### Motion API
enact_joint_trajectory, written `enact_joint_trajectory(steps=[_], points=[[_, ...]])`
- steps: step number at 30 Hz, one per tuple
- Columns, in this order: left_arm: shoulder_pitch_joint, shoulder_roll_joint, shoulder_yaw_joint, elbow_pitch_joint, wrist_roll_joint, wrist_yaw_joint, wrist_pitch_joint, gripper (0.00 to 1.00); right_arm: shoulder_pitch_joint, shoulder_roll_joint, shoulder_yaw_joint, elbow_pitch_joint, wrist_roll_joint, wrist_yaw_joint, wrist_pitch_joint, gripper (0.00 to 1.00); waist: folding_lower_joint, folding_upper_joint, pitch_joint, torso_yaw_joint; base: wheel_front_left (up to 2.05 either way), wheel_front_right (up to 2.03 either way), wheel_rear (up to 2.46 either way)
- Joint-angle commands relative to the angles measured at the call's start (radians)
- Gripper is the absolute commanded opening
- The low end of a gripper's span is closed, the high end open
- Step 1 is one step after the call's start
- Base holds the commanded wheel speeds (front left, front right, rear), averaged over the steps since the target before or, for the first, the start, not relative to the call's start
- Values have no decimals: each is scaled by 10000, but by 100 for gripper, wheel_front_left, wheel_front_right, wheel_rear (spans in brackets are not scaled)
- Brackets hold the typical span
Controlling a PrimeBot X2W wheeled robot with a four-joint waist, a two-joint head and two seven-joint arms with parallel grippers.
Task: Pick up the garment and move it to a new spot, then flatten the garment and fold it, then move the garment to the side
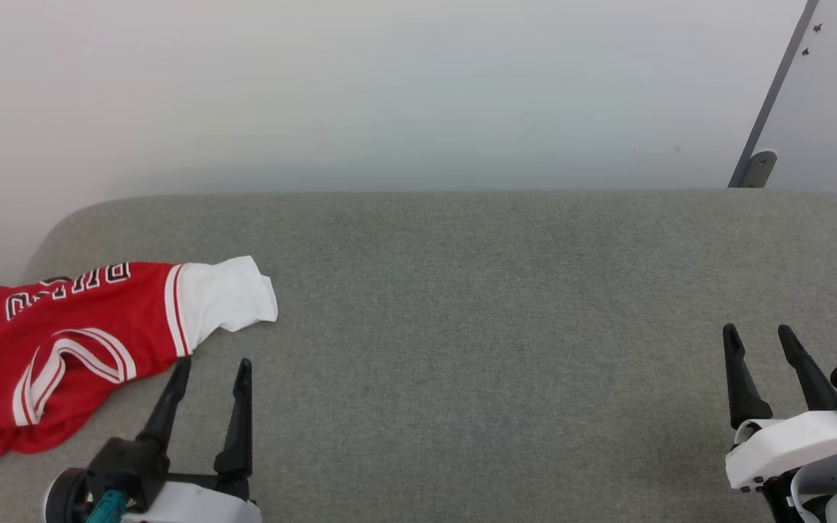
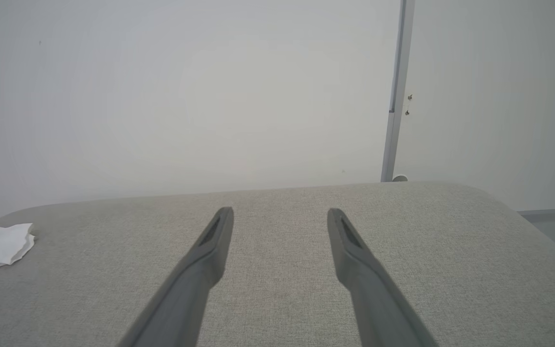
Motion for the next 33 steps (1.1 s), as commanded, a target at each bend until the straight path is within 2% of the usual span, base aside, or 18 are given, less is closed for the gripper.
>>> enact_joint_trajectory(steps=[1,6,11,26,33], points=[[82,-21,1,8,31,-60,-5,100,5,-19,-30,-35,39,-14,-22,100,0,0,1,9,0,0,0],[51,-49,-4,26,26,-75,-5,100,56,-14,-30,-55,56,-12,-7,100,0,0,8,88,0,0,0],[-30,-108,145,79,-69,38,-5,100,100,-22,37,-58,30,-14,25,100,0,0,-34,455,0,0,0],[241,61,841,70,-379,437,53,100,35,64,843,121,158,-14,197,100,0,0,-540,2892,0,0,0],[421,208,1005,-185,-470,589,226,100,-14,180,1223,337,286,-14,150,100,0,0,-697,3665,0,0,0]])
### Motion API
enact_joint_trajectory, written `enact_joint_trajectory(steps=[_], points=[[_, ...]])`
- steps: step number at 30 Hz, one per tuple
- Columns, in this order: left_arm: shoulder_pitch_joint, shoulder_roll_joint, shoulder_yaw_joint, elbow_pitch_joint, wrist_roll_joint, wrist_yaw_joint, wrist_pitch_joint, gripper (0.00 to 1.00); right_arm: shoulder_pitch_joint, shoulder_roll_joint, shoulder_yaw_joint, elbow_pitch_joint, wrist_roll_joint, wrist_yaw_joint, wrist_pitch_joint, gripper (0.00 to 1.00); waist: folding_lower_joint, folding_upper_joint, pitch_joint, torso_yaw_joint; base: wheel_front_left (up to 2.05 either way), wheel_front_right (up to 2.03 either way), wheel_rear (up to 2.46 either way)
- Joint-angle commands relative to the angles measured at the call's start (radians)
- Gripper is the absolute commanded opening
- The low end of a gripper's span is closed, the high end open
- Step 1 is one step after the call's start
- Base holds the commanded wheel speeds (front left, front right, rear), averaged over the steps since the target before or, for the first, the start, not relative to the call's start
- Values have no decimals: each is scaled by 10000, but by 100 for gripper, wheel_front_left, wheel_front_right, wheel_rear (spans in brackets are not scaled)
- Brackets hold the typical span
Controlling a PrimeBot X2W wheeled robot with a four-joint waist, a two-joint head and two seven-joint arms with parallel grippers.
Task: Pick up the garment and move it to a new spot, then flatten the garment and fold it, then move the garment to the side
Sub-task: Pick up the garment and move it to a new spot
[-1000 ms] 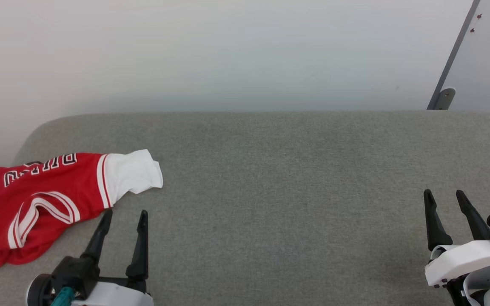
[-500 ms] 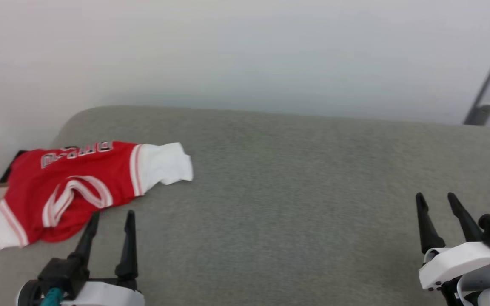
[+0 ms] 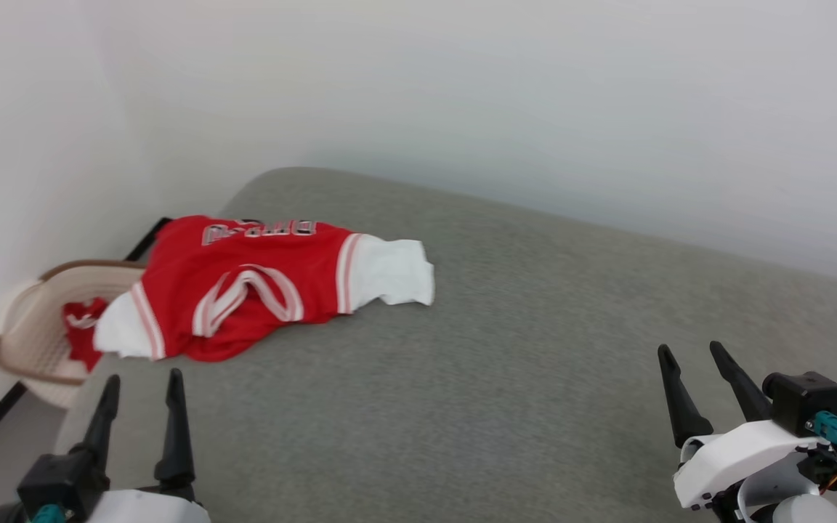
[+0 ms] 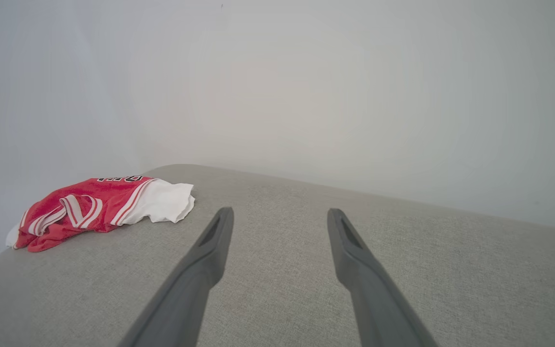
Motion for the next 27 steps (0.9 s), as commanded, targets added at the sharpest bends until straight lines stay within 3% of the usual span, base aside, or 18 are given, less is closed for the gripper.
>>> enact_joint_trajectory(steps=[1,7,14,27], points=[[71,54,45,-51,-59,66,8,100,-22,25,50,36,79,-14,-60,100,0,0,-235,660,0,0,0],[165,107,129,-200,-201,129,164,100,-46,60,123,198,113,-14,-147,100,0,0,-247,1060,0,0,0],[46,120,238,-215,-473,142,301,100,-96,-5,136,187,147,-14,-124,100,0,0,-66,1033,0,0,0],[-2092,1062,414,598,-1853,-566,1480,100,-718,-422,75,-343,6,-14,223,100,0,0,1521,-387,0,0,0]])
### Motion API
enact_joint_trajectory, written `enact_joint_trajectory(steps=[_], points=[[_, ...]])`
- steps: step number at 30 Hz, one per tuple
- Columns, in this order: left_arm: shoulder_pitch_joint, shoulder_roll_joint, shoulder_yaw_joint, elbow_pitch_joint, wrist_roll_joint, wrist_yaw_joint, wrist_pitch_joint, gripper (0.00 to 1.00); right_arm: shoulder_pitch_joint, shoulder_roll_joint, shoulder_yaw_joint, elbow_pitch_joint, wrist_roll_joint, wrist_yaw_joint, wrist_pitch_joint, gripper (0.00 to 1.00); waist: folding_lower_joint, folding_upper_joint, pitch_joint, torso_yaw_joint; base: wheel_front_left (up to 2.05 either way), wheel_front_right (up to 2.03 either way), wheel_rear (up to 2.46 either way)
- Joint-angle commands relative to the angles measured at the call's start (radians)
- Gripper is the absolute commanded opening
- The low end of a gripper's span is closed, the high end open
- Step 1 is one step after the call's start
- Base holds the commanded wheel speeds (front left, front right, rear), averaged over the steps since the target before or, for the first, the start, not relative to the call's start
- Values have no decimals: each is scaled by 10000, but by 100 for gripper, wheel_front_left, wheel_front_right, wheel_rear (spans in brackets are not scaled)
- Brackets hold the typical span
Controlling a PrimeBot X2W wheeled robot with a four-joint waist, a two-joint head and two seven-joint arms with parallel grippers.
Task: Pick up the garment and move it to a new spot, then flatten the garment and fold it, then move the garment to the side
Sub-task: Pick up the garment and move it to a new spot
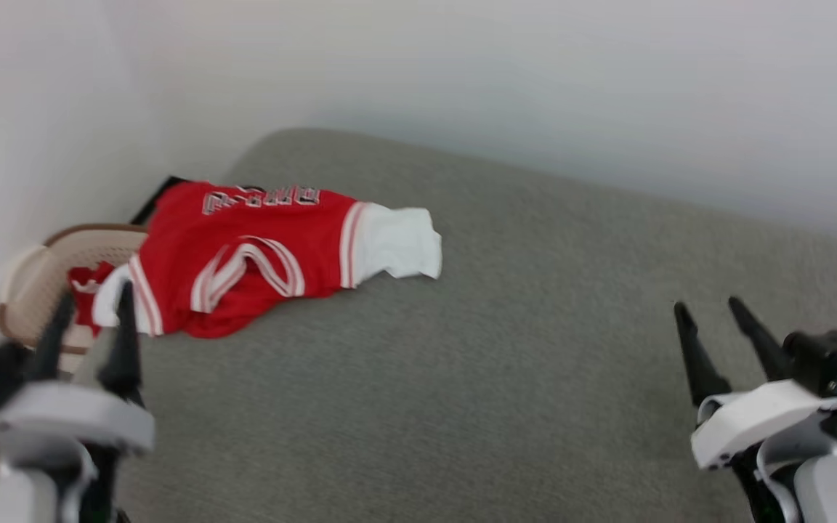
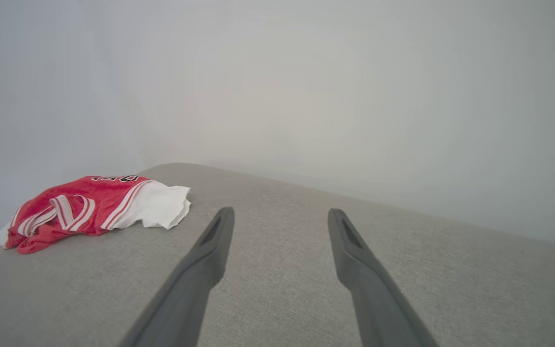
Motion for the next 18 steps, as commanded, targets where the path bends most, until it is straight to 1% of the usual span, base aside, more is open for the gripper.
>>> enact_joint_trajectory(steps=[1,6,8,9,11,13,18], points=[[-369,99,35,148,-268,-70,139,100,-177,-65,-27,-93,-38,-14,8,100,0,0,849,-789,0,0,0],[-1566,827,157,771,-881,-189,991,100,-541,-217,-123,-432,-108,-14,124,100,0,0,1710,-1451,0,0,0],[-2086,1033,245,1097,-1229,-224,1369,100,-664,-250,-145,-531,-77,-14,132,100,0,0,2040,-1682,0,0,0],[-2327,1279,202,1276,-1192,-240,1523,100,-715,-267,-158,-581,-68,-14,143,100,0,0,2203,-1799,0,0,0],[-2796,1505,161,1718,-1479,-257,1811,100,-803,-303,-202,-662,-82,-14,148,100,0,0,2500,-1993,0,0,0],[-3221,1857,9,2186,-1531,-279,2087,100,-907,-328,-249,-748,-79,-14,158,100,0,0,2800,-2166,0,0,0],[-4208,2344,-365,3566,-1942,-327,2695,100,-1107,-391,-367,-983,-79,-14,200,100,0,0,3477,-2487,0,0,0]])
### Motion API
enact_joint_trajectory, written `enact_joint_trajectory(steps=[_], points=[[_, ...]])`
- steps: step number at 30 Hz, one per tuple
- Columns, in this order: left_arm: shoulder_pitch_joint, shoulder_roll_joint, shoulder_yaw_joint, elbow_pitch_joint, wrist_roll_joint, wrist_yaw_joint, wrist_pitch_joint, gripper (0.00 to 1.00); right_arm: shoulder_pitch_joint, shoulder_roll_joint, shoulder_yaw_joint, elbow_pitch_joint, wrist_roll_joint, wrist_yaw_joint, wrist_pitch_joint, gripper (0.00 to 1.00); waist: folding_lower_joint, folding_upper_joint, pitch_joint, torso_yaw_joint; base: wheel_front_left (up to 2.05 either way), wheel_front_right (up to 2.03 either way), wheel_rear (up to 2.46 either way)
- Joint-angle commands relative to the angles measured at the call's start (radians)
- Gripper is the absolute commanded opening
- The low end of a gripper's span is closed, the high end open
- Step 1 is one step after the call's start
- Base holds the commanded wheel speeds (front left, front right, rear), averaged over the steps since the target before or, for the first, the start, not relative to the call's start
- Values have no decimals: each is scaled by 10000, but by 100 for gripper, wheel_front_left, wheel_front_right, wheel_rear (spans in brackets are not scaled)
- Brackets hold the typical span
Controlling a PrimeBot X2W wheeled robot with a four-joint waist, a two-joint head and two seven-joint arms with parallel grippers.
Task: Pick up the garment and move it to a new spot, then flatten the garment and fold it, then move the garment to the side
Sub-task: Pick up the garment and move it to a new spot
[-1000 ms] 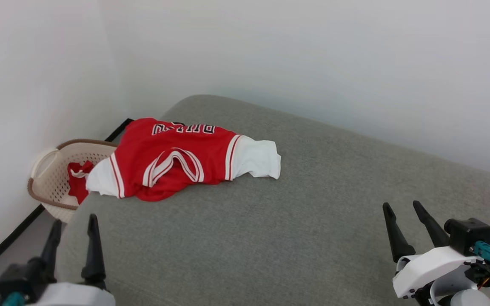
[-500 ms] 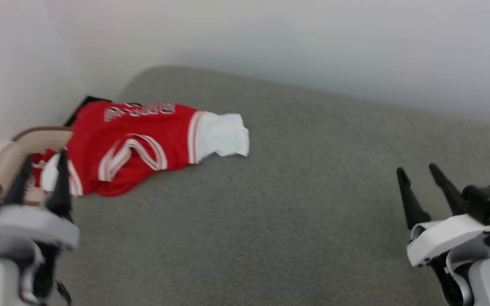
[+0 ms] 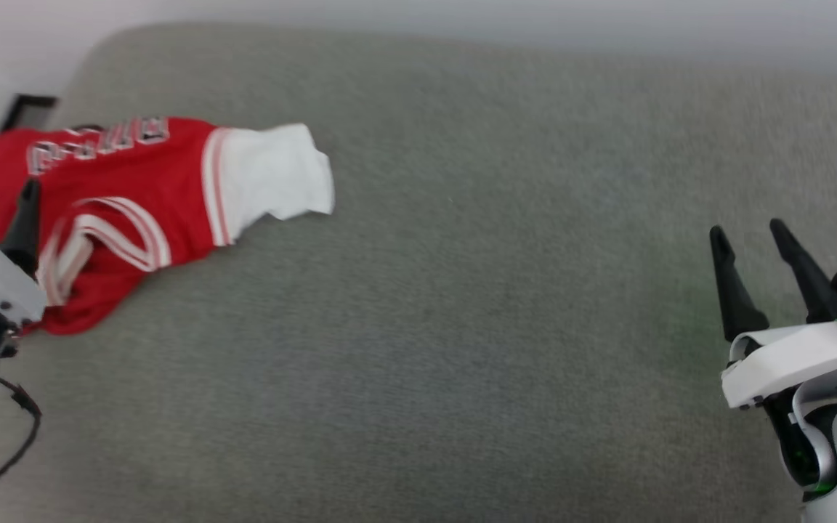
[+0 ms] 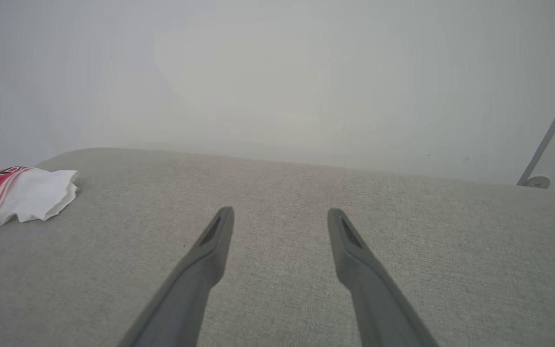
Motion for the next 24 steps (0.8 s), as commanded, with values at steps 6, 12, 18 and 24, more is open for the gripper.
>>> enact_joint_trajectory(steps=[6,12,18,24], points=[[-1225,451,-563,1812,-352,-57,876,100,-310,-106,-111,-349,-5,-14,97,100,0,0,1534,-967,0,0,0],[-2152,685,-1181,3240,-570,-57,1620,100,-391,-149,-220,-689,-34,-14,217,100,0,0,2034,-1073,0,0,0],[-2685,693,-1737,4606,-626,-57,1971,100,-407,-110,-290,-919,-69,-14,384,100,0,0,2321,-1107,0,0,0],[-2736,433,-2279,5607,-675,-28,1863,100,-373,-96,-328,-957,-53,-14,423,100,0,0,2340,-1141,0,0,0]])
